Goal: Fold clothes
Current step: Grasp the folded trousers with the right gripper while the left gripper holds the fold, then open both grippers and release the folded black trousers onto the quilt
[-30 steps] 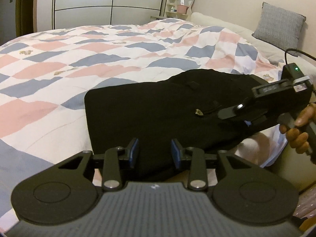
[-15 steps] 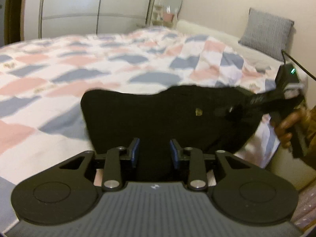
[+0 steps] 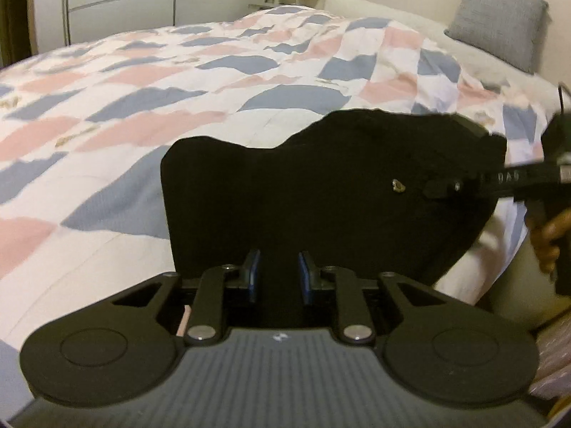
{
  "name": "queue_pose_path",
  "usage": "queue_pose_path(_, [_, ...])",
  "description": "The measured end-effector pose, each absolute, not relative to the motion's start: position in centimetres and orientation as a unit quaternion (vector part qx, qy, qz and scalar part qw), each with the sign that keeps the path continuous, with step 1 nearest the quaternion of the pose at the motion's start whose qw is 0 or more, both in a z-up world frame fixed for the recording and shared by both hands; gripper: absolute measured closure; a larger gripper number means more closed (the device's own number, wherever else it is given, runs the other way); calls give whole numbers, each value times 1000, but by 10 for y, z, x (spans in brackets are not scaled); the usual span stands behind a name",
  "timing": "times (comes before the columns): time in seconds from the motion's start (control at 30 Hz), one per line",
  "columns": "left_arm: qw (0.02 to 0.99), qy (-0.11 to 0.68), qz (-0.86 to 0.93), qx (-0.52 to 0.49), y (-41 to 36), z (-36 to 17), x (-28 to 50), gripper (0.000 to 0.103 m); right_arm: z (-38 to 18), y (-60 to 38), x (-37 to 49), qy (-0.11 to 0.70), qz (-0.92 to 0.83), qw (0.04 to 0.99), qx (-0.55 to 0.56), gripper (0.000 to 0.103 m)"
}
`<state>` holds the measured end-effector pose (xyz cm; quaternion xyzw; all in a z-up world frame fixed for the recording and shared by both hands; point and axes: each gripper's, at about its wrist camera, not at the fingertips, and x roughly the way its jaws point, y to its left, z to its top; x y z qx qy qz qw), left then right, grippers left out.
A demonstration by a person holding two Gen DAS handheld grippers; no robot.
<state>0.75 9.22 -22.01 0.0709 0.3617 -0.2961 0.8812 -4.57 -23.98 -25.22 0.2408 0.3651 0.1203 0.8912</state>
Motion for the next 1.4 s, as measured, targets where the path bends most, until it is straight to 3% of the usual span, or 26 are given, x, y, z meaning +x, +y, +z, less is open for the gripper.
queue_pose_path(0.23, [901, 310, -299, 57, 105, -196, 27, 92, -263, -237, -49, 371, 106, 890, 245, 84])
queue_pose_path(0.33, [893, 327, -304, 47, 112, -212, 55, 103, -264, -237, -51, 369, 106, 889, 250, 85])
queue_pose_path(0.5, [876, 369, -309, 31, 117, -249, 80, 100, -260, -239, -48, 368, 109, 888, 255, 85])
queue_pose_path(0.67, [906, 302, -295, 3, 132, -220, 76, 102, -249, -242, -53, 355, 118, 898, 233, 84])
queue_pose_path(0.8, [894, 352, -276, 31, 128, -250, 100, 100, -254, -241, -49, 360, 117, 897, 230, 84])
queue_pose_path(0.97, [894, 360, -266, -14, 137, -253, 105, 100, -264, -238, -45, 365, 113, 892, 240, 84])
queue_pose_path(1.07, [904, 344, -253, -19, 145, -235, 84, 101, -257, -238, -39, 365, 114, 893, 238, 82])
queue_pose_path(1.2, [906, 324, -271, -9, 151, -212, 32, 100, -238, -246, -49, 328, 94, 912, 226, 68])
queue_pose_path(1.4, [895, 335, -295, 8, 143, -222, -37, 99, -213, -238, -81, 307, 124, 927, 173, 69])
